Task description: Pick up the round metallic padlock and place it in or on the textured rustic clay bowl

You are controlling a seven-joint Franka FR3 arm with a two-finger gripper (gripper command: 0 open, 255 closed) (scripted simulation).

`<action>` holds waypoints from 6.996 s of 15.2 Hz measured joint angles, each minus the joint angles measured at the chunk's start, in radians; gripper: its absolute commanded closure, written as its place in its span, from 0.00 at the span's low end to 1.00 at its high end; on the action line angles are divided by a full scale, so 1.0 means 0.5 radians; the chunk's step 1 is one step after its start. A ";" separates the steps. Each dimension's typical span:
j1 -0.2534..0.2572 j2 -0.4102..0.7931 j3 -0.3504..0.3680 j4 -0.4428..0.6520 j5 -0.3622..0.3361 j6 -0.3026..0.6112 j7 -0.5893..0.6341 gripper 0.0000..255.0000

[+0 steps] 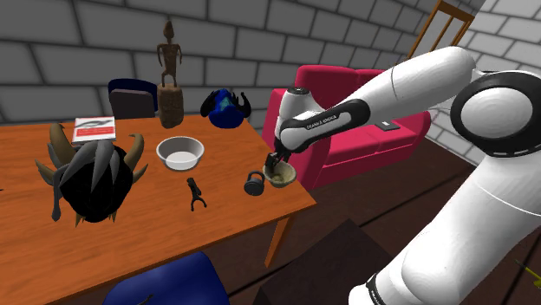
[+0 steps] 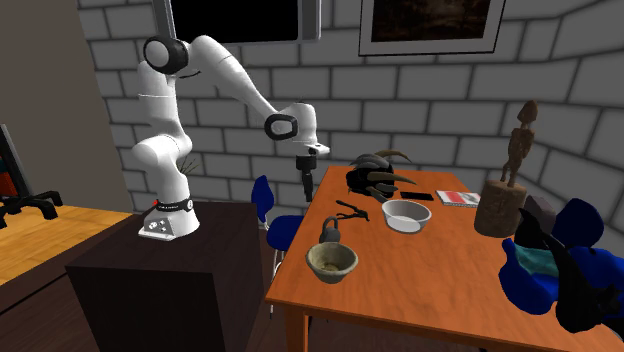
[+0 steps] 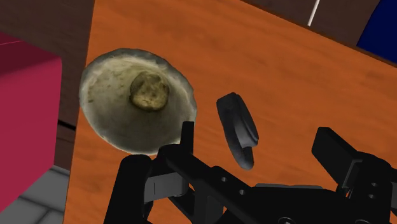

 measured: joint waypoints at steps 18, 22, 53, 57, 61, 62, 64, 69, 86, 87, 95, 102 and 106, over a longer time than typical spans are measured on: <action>0.021 0.768 -0.040 0.387 -0.111 0.368 0.084 0.00; 0.022 0.770 -0.040 0.388 -0.111 0.369 0.085 1.00; -0.006 0.363 0.009 0.413 -0.015 -0.058 -0.029 1.00; -0.009 0.293 0.014 0.437 0.003 -0.152 -0.052 1.00; -0.007 0.234 0.019 0.467 0.017 -0.239 -0.065 1.00; -0.007 0.214 0.021 0.471 0.021 -0.264 -0.069 1.00; -0.009 0.190 0.022 0.501 0.029 -0.317 -0.083 1.00; -0.084 0.150 -0.026 0.534 0.056 -0.372 -0.226 1.00; -0.368 0.295 -0.204 0.703 0.150 -0.344 -0.741 1.00; -0.368 0.306 -0.204 0.688 0.149 -0.317 -0.738 1.00; -0.372 0.425 -0.205 0.625 0.146 -0.136 -0.723 1.00; -0.372 0.508 -0.205 0.581 0.142 -0.010 -0.707 1.00; -0.372 0.511 -0.205 0.580 0.142 -0.006 -0.707 1.00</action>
